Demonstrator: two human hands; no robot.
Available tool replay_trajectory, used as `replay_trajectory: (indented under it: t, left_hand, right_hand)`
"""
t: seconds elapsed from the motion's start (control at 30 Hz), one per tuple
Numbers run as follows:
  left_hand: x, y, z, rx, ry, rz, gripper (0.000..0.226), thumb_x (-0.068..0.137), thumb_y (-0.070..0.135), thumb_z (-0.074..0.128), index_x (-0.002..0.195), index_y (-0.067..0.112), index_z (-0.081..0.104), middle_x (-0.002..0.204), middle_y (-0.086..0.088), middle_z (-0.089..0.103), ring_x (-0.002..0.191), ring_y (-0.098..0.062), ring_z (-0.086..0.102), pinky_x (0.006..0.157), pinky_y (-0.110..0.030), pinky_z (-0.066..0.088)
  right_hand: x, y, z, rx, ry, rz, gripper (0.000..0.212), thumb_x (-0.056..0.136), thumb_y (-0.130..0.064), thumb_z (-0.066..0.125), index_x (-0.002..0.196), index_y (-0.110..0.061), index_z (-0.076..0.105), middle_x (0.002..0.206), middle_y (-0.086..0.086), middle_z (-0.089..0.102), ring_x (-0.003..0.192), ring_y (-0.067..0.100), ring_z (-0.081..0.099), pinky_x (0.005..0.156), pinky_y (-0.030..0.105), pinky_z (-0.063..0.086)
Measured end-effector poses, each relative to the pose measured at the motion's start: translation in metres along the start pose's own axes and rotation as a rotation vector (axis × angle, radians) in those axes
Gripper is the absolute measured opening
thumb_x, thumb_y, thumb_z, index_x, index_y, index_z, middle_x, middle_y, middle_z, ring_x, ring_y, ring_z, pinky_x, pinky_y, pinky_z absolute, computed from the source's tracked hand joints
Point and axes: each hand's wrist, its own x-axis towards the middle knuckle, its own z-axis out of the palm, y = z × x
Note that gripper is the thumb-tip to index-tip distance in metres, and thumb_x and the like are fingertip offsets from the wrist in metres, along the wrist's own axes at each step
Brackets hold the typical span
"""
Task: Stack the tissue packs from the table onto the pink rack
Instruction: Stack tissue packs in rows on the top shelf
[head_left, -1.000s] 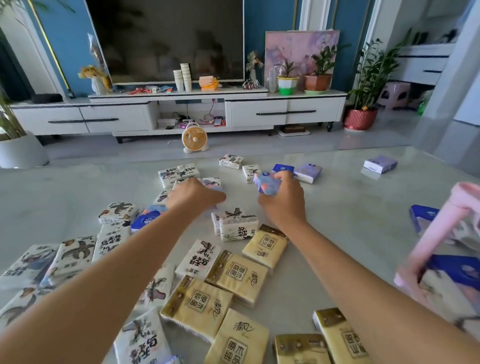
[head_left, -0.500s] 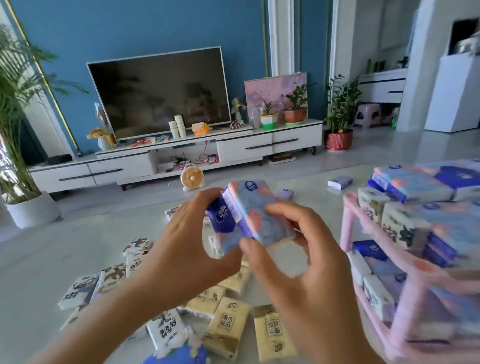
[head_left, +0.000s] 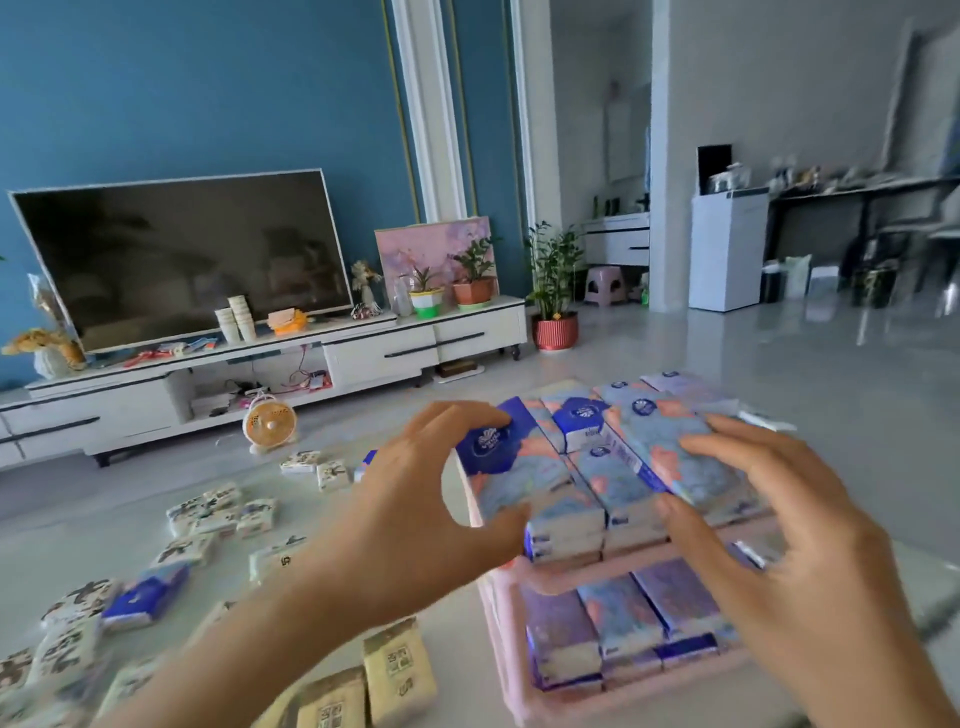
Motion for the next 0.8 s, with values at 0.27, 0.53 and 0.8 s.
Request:
replay_trajectory:
  t: [0.27,0.53,0.8]
  left_hand:
    - [0.019,-0.004,0.035,0.041,-0.183,-0.022,0.050,0.065,0.054,0.057,0.113,0.052,0.043,0.116,0.043,0.035,0.107,0.031,0.029,0.085,0.011,0.016]
    - [0.011,-0.012,0.039,0.111,-0.229,-0.083,0.066,0.062,0.086,0.019,0.124,0.065,0.016,0.142,0.043,-0.011,0.130,0.020,-0.018,0.108,-0.012,-0.003]
    - [0.014,-0.004,0.045,0.171,-0.296,-0.157,0.065,0.071,0.077,0.010,0.133,0.058,-0.002,0.143,0.037,-0.019,0.134,0.012,-0.020,0.111,-0.019,-0.007]
  right_hand:
    - [0.006,0.014,0.018,-0.273,-0.020,0.000,0.038,0.078,-0.046,0.048,0.091,-0.018,0.070,0.100,0.006,0.068,0.094,0.015,0.052,0.102,0.004,0.013]
    - [0.007,0.014,0.010,-0.405,-0.216,-0.020,0.056,0.094,-0.050,0.023,0.099,-0.024,0.071,0.102,-0.003,0.069,0.100,0.011,0.050,0.111,0.013,-0.004]
    - [0.013,0.017,0.006,-0.511,-0.237,-0.072,0.056,0.097,-0.038,0.020,0.099,-0.020,0.073,0.097,-0.004,0.071,0.098,0.011,0.061,0.109,0.011,-0.014]
